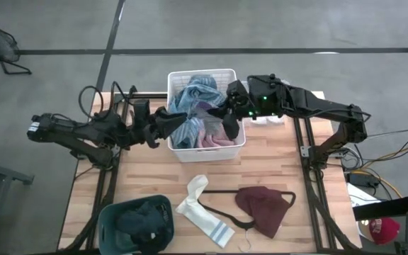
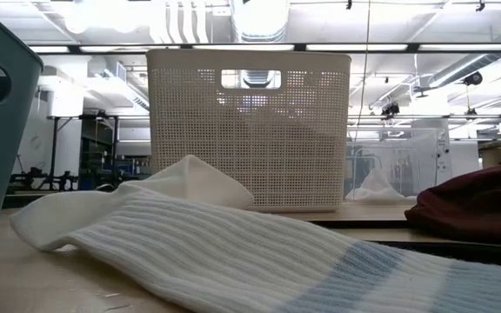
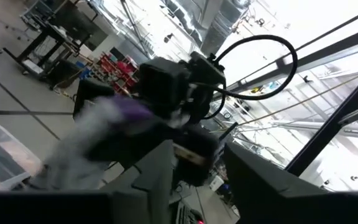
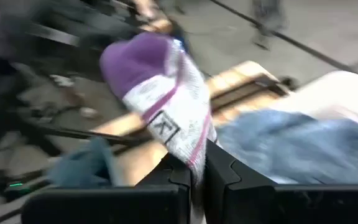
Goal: Pick & Place Cloths
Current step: Put the gray sock into the transparent container, then put the white sock into the transparent container
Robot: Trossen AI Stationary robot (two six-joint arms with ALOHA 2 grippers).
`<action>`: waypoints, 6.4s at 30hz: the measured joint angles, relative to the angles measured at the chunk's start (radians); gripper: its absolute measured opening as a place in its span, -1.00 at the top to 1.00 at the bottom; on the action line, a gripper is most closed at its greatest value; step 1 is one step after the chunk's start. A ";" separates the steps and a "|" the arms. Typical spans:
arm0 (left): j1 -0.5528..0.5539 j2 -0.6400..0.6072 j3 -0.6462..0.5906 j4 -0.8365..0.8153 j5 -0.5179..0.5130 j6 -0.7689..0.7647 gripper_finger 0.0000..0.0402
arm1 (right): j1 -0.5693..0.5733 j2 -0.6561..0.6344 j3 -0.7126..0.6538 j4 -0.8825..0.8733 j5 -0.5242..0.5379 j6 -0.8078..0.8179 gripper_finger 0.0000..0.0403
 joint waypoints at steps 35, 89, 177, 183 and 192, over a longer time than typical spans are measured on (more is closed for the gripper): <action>0.091 0.002 0.000 -0.045 0.098 -0.097 -0.07 | -0.643 -0.172 -0.389 -0.511 0.339 -0.215 0.93; -0.212 0.295 0.036 -0.580 0.251 -0.225 -0.06 | -0.162 -0.497 -0.518 -0.089 0.005 0.069 0.26; -0.103 0.501 0.346 -0.780 0.118 -0.254 0.99 | -0.061 -0.476 -0.518 -0.011 -0.052 0.045 0.84; -0.037 0.499 0.528 -0.826 0.118 -0.200 1.00 | -0.060 -0.476 -0.518 0.015 -0.203 -0.006 0.79; 0.065 0.499 0.690 -0.830 0.115 -0.124 1.00 | -0.039 -0.464 -0.518 0.118 -0.227 -0.082 0.38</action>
